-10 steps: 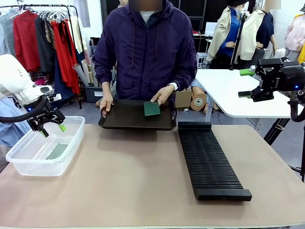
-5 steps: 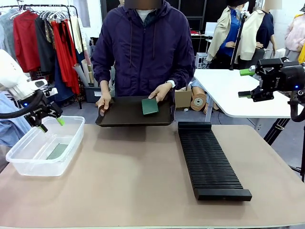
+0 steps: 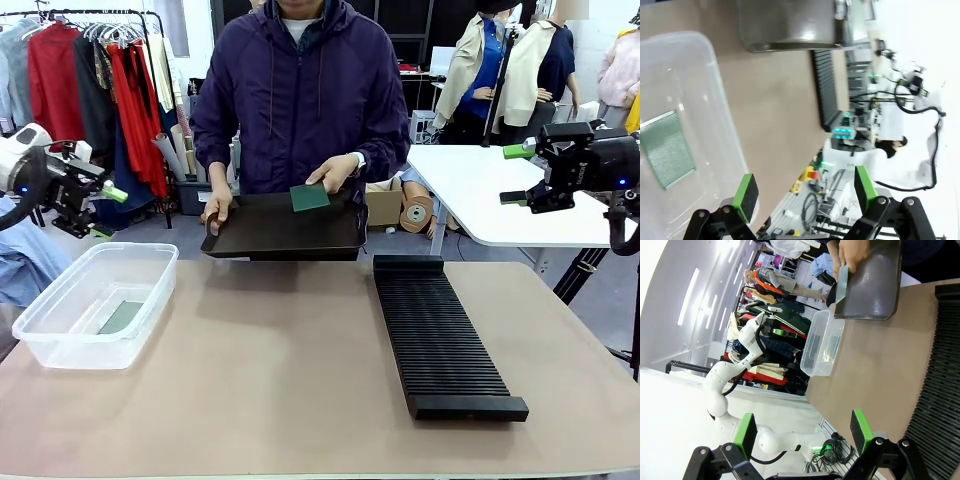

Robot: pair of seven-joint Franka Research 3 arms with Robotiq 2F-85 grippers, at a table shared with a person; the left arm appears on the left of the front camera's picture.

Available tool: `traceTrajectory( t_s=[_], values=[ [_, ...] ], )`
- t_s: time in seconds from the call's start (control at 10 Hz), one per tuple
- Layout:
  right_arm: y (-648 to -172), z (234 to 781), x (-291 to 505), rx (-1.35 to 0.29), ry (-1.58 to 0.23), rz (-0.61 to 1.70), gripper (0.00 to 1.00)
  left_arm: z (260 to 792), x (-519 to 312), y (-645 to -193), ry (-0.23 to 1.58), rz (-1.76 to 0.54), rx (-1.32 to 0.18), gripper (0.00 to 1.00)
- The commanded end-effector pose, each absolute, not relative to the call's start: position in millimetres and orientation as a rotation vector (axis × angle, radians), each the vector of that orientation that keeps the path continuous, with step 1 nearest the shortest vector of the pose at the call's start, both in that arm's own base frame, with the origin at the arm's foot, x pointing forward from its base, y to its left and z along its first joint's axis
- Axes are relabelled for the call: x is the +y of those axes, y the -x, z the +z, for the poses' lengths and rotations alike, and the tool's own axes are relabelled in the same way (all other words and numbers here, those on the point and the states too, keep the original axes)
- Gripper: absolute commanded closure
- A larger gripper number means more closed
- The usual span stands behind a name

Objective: Sort PCBs into racks and boxes based on the side picked up.
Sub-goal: Pick up the Blank PCB handed by the Human.

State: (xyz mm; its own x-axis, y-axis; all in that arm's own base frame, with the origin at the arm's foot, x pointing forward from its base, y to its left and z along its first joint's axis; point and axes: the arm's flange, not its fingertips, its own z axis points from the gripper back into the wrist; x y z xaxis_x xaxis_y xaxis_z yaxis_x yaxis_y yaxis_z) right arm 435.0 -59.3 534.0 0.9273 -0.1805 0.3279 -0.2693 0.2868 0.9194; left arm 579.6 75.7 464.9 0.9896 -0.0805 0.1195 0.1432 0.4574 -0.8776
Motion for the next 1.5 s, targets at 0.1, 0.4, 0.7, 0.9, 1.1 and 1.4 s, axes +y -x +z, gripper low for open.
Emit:
traceTrajectory(
  t_s=[0.1, 0.4, 0.7, 0.9, 1.1, 1.4],
  values=[
    [-436.0, 537.3, -58.5, -0.412, -1.294, 0.071, 0.00, 469.0, 85.7, -583.9, 1.299, -0.234, -0.080, 0.00],
    [-436.0, 537.3, -58.5, -0.412, -1.294, 0.071, 0.00, 468.7, 85.2, -586.0, 1.381, -0.297, -0.130, 0.00],
    [-436.0, 537.3, -58.5, -0.412, -1.294, 0.071, 0.00, 466.4, 81.0, -582.8, 1.350, -0.260, -0.104, 0.00],
    [-436.0, 537.3, -58.5, -0.412, -1.294, 0.071, 0.00, 466.4, 81.0, -582.8, 1.350, -0.260, -0.104, 0.00],
    [-436.0, 537.3, -58.5, -0.412, -1.294, 0.071, 0.00, 466.4, 81.0, -582.8, 1.350, -0.260, -0.104, 0.00],
    [-436.0, 537.3, -58.5, -0.412, -1.294, 0.071, 0.00, 466.4, 81.0, -582.8, 1.350, -0.260, -0.104, 0.00]
  ],
)
